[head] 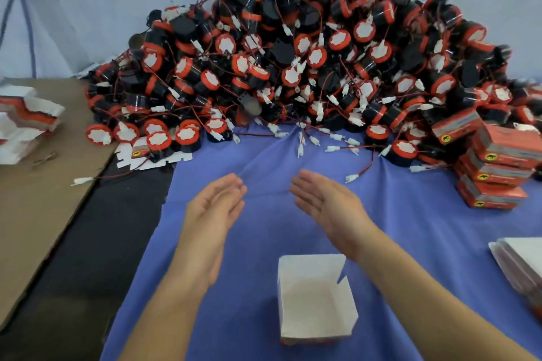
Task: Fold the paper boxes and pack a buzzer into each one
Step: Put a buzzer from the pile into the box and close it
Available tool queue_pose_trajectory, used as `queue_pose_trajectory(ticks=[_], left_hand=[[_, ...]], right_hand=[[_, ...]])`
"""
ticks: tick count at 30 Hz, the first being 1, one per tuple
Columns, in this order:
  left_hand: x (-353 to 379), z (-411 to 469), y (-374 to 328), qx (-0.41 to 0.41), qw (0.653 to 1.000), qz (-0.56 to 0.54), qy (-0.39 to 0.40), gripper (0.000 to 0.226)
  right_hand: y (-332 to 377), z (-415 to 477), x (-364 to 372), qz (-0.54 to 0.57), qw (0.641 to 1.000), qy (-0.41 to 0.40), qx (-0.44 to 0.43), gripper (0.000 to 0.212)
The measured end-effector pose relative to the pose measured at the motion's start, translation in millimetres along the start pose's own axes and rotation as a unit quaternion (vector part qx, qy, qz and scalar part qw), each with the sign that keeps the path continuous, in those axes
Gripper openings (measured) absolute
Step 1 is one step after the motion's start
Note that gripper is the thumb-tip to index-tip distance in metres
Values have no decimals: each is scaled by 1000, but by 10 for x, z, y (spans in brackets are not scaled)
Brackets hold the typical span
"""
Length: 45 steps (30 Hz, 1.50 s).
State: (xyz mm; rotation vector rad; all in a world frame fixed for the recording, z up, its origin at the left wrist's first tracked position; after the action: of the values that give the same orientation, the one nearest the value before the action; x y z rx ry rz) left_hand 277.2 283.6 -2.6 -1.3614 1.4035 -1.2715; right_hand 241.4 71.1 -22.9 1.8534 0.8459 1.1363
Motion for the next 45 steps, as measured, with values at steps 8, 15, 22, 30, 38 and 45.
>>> queue_pose_trajectory(ticks=[8, 15, 22, 30, 38, 45], left_hand=[[590, 1655, -264, 2, 999, 37, 2, 43], [801, 2461, -361, -34, 999, 7, 5, 29], [777, 2357, -280, 21, 995, 69, -68, 6], [678, 1711, -275, 36, 997, 55, -49, 35], [452, 408, -564, 192, 962, 193, 6, 45], [431, -765, -739, 279, 904, 294, 135, 44]], right_hand=[[492, 1538, 982, -187, 979, 34, -71, 59], [533, 2280, 1183, -329, 934, 45, -131, 62], [484, 2272, 924, -345, 931, 25, -118, 50], [446, 1451, 730, -260, 957, -22, -123, 37], [658, 60, 273, -194, 975, 100, -48, 47], [1117, -842, -38, -164, 973, 61, -152, 20]])
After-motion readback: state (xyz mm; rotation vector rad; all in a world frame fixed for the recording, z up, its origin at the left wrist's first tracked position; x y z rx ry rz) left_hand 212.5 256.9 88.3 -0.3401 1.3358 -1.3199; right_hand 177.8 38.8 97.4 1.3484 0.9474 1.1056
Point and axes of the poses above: each hand's wrist, its own z-axis towards the middle knuckle, its own x-axis out of the palm, y = z × x, the point moved 7 cm from there along z, towards the middle knuckle, and after that the axes turned 7 degrees about z, right-handed, at the moved point
